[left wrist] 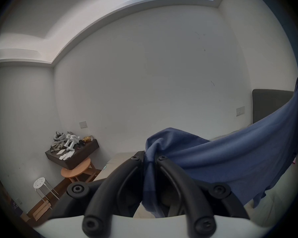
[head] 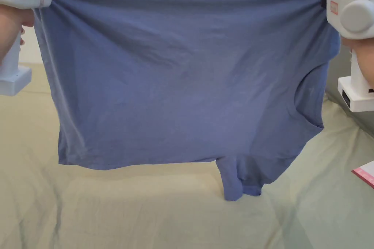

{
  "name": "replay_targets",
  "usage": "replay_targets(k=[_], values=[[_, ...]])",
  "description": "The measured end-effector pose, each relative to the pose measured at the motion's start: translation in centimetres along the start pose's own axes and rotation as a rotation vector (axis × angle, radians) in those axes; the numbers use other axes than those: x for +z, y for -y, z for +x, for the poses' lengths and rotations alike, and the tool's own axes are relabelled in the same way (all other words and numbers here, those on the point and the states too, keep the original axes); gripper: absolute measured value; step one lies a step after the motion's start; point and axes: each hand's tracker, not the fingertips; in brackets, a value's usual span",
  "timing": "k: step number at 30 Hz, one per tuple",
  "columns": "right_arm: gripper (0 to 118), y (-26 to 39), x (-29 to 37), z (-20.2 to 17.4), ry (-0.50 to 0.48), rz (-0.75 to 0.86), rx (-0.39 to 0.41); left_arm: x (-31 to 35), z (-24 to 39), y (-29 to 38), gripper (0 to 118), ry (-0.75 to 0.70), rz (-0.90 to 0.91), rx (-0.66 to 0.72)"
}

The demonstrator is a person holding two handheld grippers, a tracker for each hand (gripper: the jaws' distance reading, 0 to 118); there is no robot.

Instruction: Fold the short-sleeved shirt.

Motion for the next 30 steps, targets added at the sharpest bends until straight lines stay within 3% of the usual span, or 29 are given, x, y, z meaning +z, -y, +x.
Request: replay_targets(k=[11,16,18,21,26,30], values=[[4,15.1,4.5,-5.3,-0.158,-0.254,0.01,0.5,2.0,15.1,9,0.064,-0.206,-0.011],[5,22.7,9.0,-5.7,-0.257,-0.421,-0.051,2.1,2.6,24.3,9,0.138,-0.415,0.001],[5,25.6,11.3,-6.1,-0.299,-0.485,-0.026,3.2,2.7,28.0,9,0.148,-0.485,0.022],[4,29.4,15.4,-6.6,-0.347,-0.58,0.009,6.8,2.9,33.1,9,0.172,-0.581,0.014],[4,34.3,23.1,-6.1,-0.4,-0.717,-0.066,14.4,1.5,40.6,9,0.181,-0.699,0.069],[4,37.4,29.1,-6.0,-0.415,-0.847,-0.065,20.1,-0.1,44.1,9,0.17,-0.754,0.113]])
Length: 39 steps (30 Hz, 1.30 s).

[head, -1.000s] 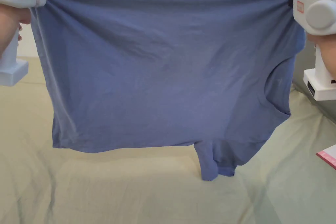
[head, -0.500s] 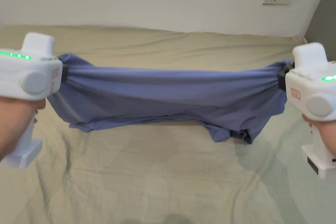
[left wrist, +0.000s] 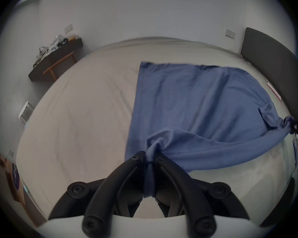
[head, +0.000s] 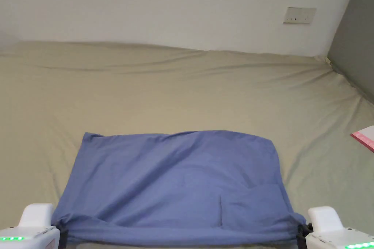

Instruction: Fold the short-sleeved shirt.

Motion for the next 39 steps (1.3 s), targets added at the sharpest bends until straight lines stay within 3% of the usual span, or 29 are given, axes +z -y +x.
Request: replay_targets(k=[6,16,23,27,28,29,30,31,32,33,36,39], values=[[4,5.9,2.4,-1.0,-0.047,-0.145,-0.047,2.1,-0.4,5.6,9,0.009,-0.062,-0.054],[4,8.8,6.8,-0.4,-0.069,-0.264,-0.073,6.0,-1.4,10.1,9,0.047,-0.108,-0.091],[4,10.8,5.8,-0.3,-0.082,-0.377,-0.11,5.3,-1.7,12.2,9,0.078,-0.174,-0.15],[6,11.4,3.9,-1.6,-0.05,-0.395,-0.076,5.2,-1.3,11.3,9,0.08,-0.195,-0.172],[17,11.1,4.0,-1.8,-0.011,-0.393,-0.049,5.4,-1.2,10.9,14,0.079,-0.194,-0.18],[36,10.8,4.3,-2.0,0.041,-0.382,-0.031,5.7,-1.2,10.6,27,0.064,-0.186,-0.186],[70,10.4,4.6,-2.0,0.098,-0.364,-0.005,6.1,-1.3,10.1,56,0.044,-0.172,-0.187],[92,9.7,5.2,-1.5,0.092,-0.316,-0.019,6.8,-1.5,9.5,84,0.052,-0.143,-0.166],[100,8.7,6.4,-1.1,0.086,-0.238,-0.054,7.5,-1.9,8.6,108,0.079,-0.1,-0.128],[101,7.3,8.4,-1.0,0.085,-0.126,-0.092,8.8,-2.1,7.6,117,0.101,-0.039,-0.086],[100,2.8,13.7,-1.0,0.046,0.151,-0.121,12.7,-2.2,3.7,116,0.138,0.157,0.015],[100,-1.5,18.0,-1.9,0.094,0.359,-0.106,17.6,-1.0,0.2,115,0.108,0.402,0.057]])
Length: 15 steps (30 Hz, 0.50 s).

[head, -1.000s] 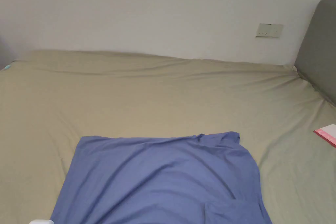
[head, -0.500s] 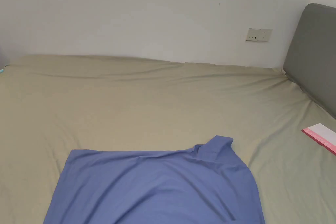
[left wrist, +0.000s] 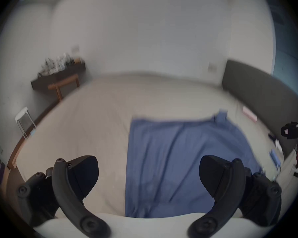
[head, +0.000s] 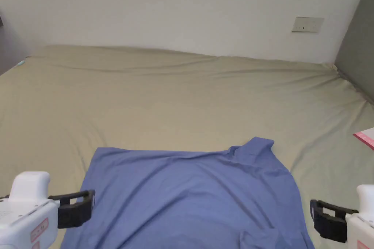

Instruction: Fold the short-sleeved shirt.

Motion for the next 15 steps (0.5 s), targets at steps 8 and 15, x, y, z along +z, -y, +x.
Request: replay_targets(k=[8,15], values=[[38,-7.5,6.0,-5.0,0.017,0.348,0.02,7.5,8.6,-6.7,50,-0.192,0.429,-0.158],[3,-8.2,6.6,-8.8,0.018,0.392,0.134,8.1,11.7,-7.4,0,-0.132,0.463,-0.186]])
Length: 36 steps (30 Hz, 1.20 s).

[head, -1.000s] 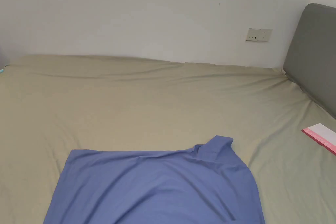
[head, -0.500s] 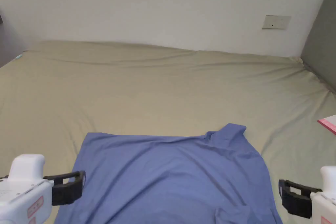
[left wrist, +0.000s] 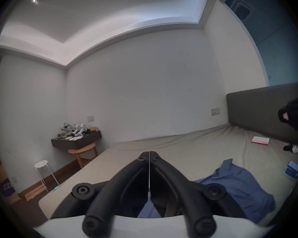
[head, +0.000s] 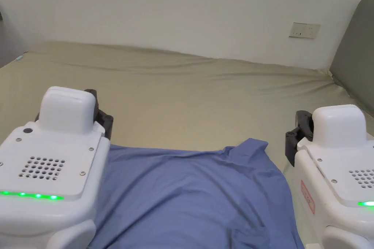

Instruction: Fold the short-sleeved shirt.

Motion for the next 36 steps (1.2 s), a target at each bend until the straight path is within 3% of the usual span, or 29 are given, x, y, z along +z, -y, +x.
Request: replay_targets(k=[7,10,15,16,17,18,19,20,21,26,28,31,33,36], values=[[2,0.6,0.0,-0.2,-0.008,-0.013,0.037,-0.5,-1.2,0.8,0,0.01,-0.06,0.001],[2,1.4,-0.2,-0.1,-0.013,-0.038,0.052,-1.5,-2.3,2.8,0,0.061,-0.186,0.014],[2,3.7,-0.3,0.6,-0.029,-0.12,0.074,-3.0,-3.8,10.8,0,0.123,-0.499,-0.087],[2,4.2,-0.4,0.8,-0.025,-0.138,0.074,-3.2,-4.4,12.8,12,0.125,-0.559,-0.054],[3,4.7,-0.5,0.9,-0.024,-0.153,0.071,-3.3,-4.9,14.6,34,0.127,-0.616,-0.033],[3,5.2,-0.5,1.1,-0.024,-0.171,0.066,-3.4,-5.7,16.8,66,0.102,-0.692,0.027],[2,5.8,-0.4,1.3,-0.025,-0.185,0.06,-3.7,-6.3,18.5,86,0.115,-0.765,0.062],[2,6.3,-0.3,1.4,-0.025,-0.204,0.057,-3.9,-6.8,20.7,99,0.126,-0.839,0.093],[3,6.8,-0.3,1.5,-0.024,-0.221,0.056,-3.9,-7.0,22.4,104,0.099,-0.884,0.09],[3,9.0,-0.1,2.2,-0.006,-0.296,0.064,-3.3,-7.6,27.6,100,0.022,-0.962,0.04],[3,9.7,0.0,2.6,0.001,-0.321,0.051,-3.5,-7.7,28.6,70,0.025,-0.988,0.072],[3,10.3,-0.1,3.2,0.015,-0.35,0.035,-3.7,-7.3,29.7,50,0.065,-1.025,0.06],[3,10.5,-0.3,3.6,0.019,-0.373,0.029,-3.5,-6.9,29.5,18,0.109,-1.003,0.061],[3,10.9,-0.1,4.2,0.028,-0.396,0.018,-3.2,-7.0,28.4,12,0.098,-0.984,0.042]])
